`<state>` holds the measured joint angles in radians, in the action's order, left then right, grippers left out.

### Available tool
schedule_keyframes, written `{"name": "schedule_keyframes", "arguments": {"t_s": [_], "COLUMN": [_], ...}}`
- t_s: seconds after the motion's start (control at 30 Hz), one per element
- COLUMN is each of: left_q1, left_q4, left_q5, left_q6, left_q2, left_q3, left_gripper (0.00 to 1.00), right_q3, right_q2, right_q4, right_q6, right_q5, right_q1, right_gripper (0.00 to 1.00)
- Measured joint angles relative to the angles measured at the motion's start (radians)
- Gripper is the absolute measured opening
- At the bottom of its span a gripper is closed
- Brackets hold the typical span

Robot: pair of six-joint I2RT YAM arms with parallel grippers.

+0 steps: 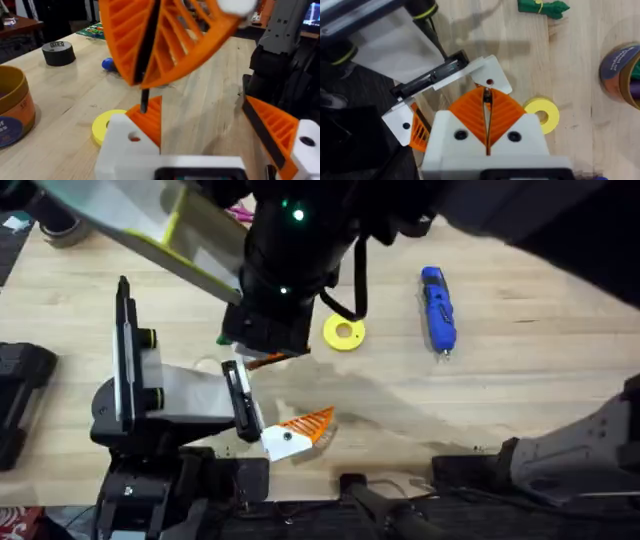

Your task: Pick up the gripper from the table and insert it into the empty holder that is missing its gripper. Then pick up a screw, insert it into the mounting hole, and use the screwdriver to tighten it. Finally, clean up the table by picking up the vegetable and placing it into the bucket.

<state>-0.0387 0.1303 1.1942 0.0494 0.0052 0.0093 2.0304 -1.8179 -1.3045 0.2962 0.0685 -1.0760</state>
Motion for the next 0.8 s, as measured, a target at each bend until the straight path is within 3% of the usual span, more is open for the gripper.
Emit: {"name": "schedule_keyframes", "arguments": {"t_s": [0.8], "left_q1": [0.000], "left_q4": [0.000], "left_q5": [0.000], "left_q6": [0.000], "left_q2": [0.000], "left_q3": [0.000], "left_gripper": [0.985], "right_q3": [-0.003], "right_q2": [-0.019], "right_q4": [0.010], "right_q6": [0.000], "right_q5": [0.000], "right_q1": [0.000], "right_gripper": [0.005]}}
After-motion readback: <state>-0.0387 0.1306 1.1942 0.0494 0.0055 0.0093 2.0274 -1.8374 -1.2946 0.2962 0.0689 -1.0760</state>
